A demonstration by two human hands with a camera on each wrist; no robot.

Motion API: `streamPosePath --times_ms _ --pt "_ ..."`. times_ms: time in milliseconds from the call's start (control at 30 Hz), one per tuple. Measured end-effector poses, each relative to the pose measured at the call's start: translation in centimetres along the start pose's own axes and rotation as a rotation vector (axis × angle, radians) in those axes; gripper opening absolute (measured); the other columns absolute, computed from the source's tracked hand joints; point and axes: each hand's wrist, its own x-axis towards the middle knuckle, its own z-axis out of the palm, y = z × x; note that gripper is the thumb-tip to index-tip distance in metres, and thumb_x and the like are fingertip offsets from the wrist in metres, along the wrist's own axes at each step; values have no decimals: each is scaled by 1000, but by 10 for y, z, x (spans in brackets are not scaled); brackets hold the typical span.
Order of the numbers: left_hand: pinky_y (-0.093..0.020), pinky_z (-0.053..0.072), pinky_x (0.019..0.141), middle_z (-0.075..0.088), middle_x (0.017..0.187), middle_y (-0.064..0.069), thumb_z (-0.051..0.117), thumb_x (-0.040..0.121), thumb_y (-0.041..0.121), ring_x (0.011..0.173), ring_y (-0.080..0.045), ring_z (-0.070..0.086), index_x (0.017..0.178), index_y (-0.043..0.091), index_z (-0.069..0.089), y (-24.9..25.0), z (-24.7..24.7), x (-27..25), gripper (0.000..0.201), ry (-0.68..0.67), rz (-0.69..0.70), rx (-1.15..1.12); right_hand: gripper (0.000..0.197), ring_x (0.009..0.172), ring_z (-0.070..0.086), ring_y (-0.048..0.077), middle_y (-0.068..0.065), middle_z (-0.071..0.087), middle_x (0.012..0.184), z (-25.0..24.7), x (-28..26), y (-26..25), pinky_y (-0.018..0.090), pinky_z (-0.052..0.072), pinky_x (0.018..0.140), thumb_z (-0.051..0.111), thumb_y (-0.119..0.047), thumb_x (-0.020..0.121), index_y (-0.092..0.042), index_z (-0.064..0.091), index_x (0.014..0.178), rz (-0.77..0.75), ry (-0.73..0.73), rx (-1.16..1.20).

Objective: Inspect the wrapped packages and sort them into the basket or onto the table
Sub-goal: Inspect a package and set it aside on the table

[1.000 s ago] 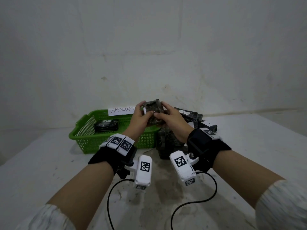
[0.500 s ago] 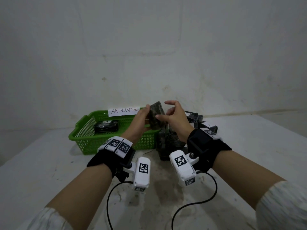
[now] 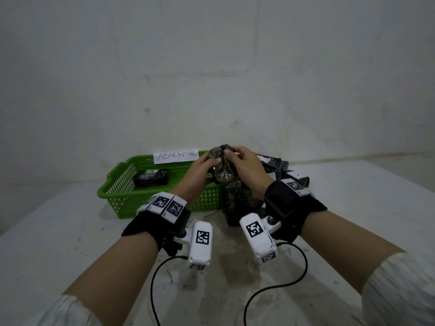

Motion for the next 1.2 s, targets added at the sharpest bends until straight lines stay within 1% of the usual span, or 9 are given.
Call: streamPosePath --times_ms 167,333,533,633,733,833,933,1067,1200 --pt "-33 53 86 59 126 -15 41 98 8 111 -26 59 138 9 45 1 -3 4 39 64 12 -19 40 91 68 18 7 68 98 -3 -3 3 30 55 83 62 -19 92 -10 55 131 28 -124 81" --pt "-39 48 95 57 128 -12 44 96 4 115 -24 55 139 12 43 -1 -6 1 44 -3 -12 14 50 84 65 17 1 62 88 -6 -2 5 28 52 72 63 -17 91 -11 48 138 15 -96 46" --pt "-34 53 86 60 123 -15 49 95 5 105 -25 61 138 12 44 0 -9 1 44 42 16 29 55 92 68 18 8 68 103 -8 -4 3 25 53 75 64 -13 90 -18 44 141 71 -213 122" --pt "-30 58 76 62 121 -15 54 94 11 101 -23 64 134 11 48 -2 -10 0 41 61 12 27 59 101 67 20 11 68 115 -10 -3 1 29 53 84 64 -16 90 -16 41 144 95 -216 153" --pt "-33 58 73 62 115 -6 54 95 17 104 -23 63 137 20 45 -2 -12 -2 43 108 -9 -64 69 127 51 21 8 49 143 -12 -6 -2 31 44 100 63 -32 91 -22 31 150 93 -268 137" --pt "-30 58 60 61 112 -5 48 98 24 95 -23 65 127 17 52 3 -13 -5 30 85 -70 -163 70 143 28 18 1 27 156 -11 -10 -5 30 31 109 63 -31 91 -29 28 151 12 -359 56" --pt "-31 59 60 63 110 -14 41 99 36 91 -23 66 111 10 59 8 -13 -9 34 5 -158 -189 58 132 42 14 -2 41 146 -7 -11 -6 29 35 110 60 -22 93 -27 39 147 -20 -348 58" --pt "-40 53 89 59 123 -17 36 96 49 111 -32 59 123 12 55 8 -16 -11 49 -126 -202 -184 32 108 62 19 7 65 120 -7 -11 -11 26 48 89 56 -14 95 -11 59 126 22 -217 176" --pt "-33 59 79 60 120 -15 44 99 27 98 -26 63 124 9 53 10 -13 -13 32 -98 -150 -116 19 89 66 11 2 70 100 -7 -9 -11 19 50 74 53 -16 96 -13 65 111 31 -238 144"
